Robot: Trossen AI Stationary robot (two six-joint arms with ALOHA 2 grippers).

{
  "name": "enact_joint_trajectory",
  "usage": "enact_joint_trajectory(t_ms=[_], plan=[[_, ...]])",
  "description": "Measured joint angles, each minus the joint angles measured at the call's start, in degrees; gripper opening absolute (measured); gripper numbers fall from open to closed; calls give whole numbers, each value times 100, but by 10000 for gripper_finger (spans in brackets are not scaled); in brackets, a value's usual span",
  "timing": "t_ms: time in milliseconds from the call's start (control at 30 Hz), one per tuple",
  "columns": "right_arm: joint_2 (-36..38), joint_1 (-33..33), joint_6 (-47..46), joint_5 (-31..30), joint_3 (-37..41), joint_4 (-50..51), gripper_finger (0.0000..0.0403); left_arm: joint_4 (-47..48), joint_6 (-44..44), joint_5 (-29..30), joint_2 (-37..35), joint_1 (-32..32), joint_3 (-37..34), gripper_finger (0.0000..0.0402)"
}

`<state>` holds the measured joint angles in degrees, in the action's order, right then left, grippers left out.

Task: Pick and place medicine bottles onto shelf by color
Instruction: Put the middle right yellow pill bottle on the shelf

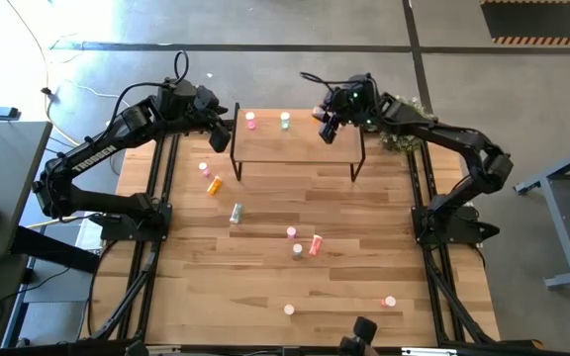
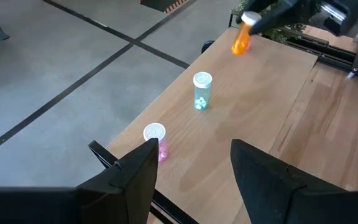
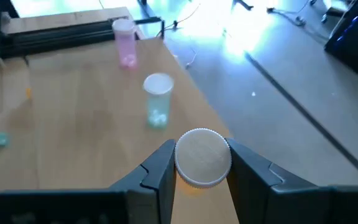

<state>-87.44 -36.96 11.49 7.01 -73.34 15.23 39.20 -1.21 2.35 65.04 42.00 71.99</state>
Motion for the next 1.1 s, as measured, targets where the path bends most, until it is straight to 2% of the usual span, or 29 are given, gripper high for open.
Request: enact_joint_trajectory(t_ms=[267,567,1100], plan=[[-143,-130,47,174,-63,125,110,0,-46,0,0,0,0,193],[-448,41,38,260,-63,135,110,0,-48,0,2,0,0,193],[-621,21,363,-108,-57,228,110,2,-46,0,2,-2,0,193]])
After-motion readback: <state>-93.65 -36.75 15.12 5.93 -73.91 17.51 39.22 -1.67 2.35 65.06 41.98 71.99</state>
